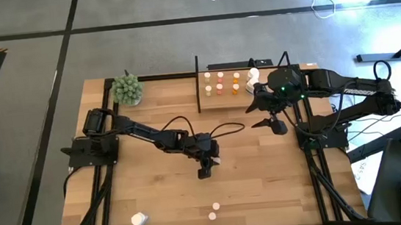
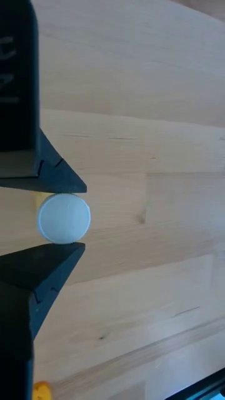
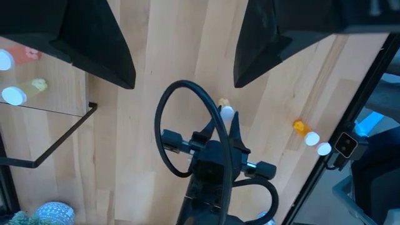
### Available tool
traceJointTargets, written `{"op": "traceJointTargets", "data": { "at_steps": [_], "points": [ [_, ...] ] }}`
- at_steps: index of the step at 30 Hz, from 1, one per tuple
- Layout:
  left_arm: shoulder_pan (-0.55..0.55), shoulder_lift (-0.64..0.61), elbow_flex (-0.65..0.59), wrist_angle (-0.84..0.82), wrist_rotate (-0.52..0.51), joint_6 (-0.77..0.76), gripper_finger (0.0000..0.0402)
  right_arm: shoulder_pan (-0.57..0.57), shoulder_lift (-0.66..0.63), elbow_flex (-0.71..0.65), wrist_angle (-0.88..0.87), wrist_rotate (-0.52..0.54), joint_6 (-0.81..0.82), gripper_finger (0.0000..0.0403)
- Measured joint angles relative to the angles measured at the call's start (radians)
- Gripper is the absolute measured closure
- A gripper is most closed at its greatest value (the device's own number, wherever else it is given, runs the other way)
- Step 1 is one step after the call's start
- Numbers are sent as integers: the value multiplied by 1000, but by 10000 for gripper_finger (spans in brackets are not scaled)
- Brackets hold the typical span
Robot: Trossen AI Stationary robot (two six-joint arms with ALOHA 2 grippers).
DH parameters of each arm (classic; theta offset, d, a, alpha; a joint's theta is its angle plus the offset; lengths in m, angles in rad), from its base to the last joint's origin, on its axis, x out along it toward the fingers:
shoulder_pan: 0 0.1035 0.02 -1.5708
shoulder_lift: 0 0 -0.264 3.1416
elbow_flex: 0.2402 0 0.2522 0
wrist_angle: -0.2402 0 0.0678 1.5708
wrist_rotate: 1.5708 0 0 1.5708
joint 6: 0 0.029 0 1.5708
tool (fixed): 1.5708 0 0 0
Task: Pick and place medicine bottles onto shelf by color
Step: Put the yellow pill bottle on the shelf aligned with the other yellow pill bottles
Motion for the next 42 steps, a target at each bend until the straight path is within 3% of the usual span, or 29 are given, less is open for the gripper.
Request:
{"op": "traceJointTargets", "data": {
  "at_steps": [11, 22, 33, 42],
  "points": [
    [12, -4, 0, -8, -4, 20, 298, 0, 0, 0, 0, 12, 21, 130],
    [83, -120, 1, -120, -47, 24, 299, 0, 0, 0, -10, 12, 25, 130],
    [213, -224, 1, -121, -215, -26, 299, 0, 0, 0, 0, 20, 21, 130],
    [316, -222, 72, -94, -268, -9, 299, 0, 0, 0, 3, 62, 22, 130]
  ]
}}
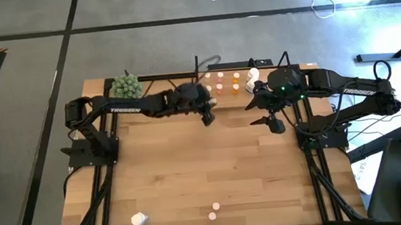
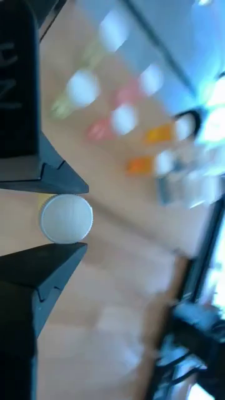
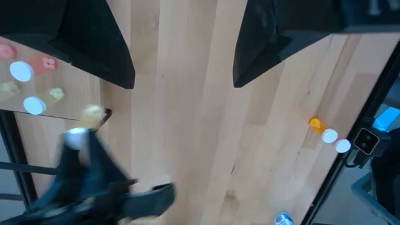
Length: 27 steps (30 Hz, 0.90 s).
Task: Pick and place medicine bottles onto shelf by color
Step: Put the yellow pill bottle on the shelf aligned with the other yellow pill bottles
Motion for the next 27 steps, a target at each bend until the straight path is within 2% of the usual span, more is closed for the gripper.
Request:
{"op": "traceJointTargets", "data": {
  "at_steps": [4, 10, 13, 16, 23, 27],
  "points": [
    [43, 0, 104, -74, -3, 53, 299, 0, 0, 0, 0, 3, 2, 130],
    [92, 30, 249, -338, 20, 58, 299, 0, 0, 0, 0, 3, 4, 130],
    [95, 41, 258, -365, 90, 34, 299, 0, 0, 0, 1, 4, 4, 130],
    [82, 71, 259, -352, 101, 32, 299, 0, 0, 0, 1, 4, 4, 130],
    [59, 156, 258, -322, 53, 30, 299, 0, 0, 0, 1, 11, 4, 130],
    [37, 174, 257, -321, -55, 17, 299, 0, 0, 0, 0, 11, 4, 130]
  ]
}}
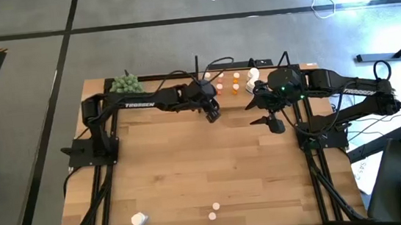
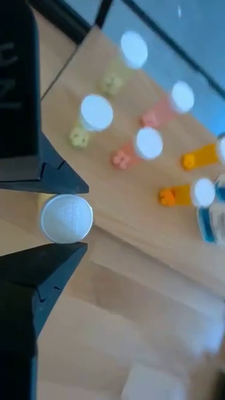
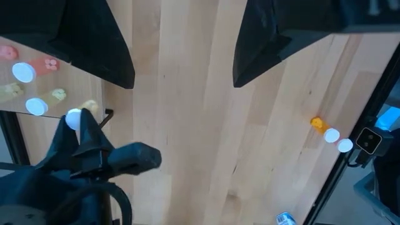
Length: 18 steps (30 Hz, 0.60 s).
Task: Pick and place medicine bottles onto shelf by color
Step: Put the yellow pill bottle on the shelf aligned with the other yellow pill bottles
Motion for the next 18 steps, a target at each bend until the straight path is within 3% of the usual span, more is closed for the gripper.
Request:
{"op": "traceJointTargets", "data": {
  "at_steps": [7, 13, 18],
  "points": [
    [-2, 5, 0, 0, -72, -93, 299, 0, 0, 0, 0, 1, -1, 130],
    [-11, 5, 1, -6, -133, -278, 299, 0, 0, 0, 0, 2, -2, 130],
    [-63, 5, 0, 3, -236, -351, 299, 0, 0, 0, 0, 1, -3, 130]
  ]
}}
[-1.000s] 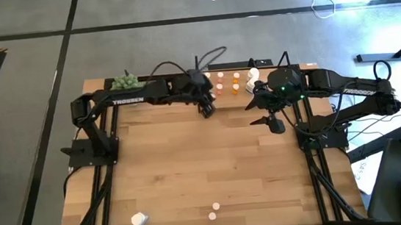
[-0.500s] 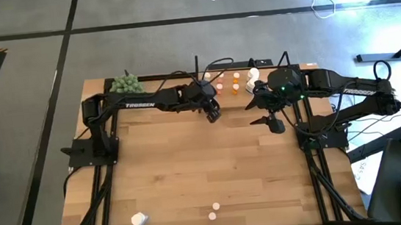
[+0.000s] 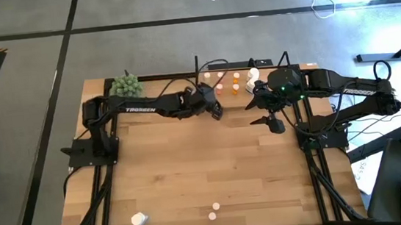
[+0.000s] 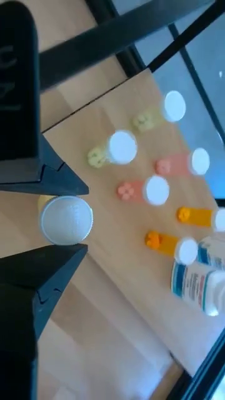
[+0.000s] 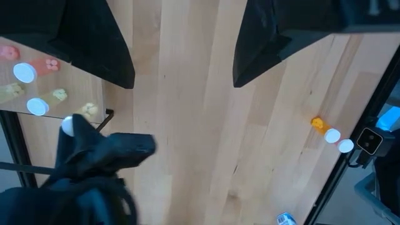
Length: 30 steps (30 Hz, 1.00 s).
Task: Pick and place medicine bottles onto shelf by color
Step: Put the yellow pill bottle on the shelf aligned with the other yellow pill bottles
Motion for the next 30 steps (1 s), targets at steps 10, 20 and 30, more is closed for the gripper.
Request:
{"op": "traceJointTargets", "data": {
  "at_steps": [10, 20, 30],
  "points": [
    [-96, 0, 0, 75, -223, -62, 299, 0, 0, 0, 0, -1, -1, 130],
    [-129, 98, 0, 96, -313, -128, 299, 0, 0, 0, -2, -2, -8, 130],
    [-97, 116, 0, 89, -311, -132, 299, 0, 0, 0, -1, -2, -8, 130]
  ]
}}
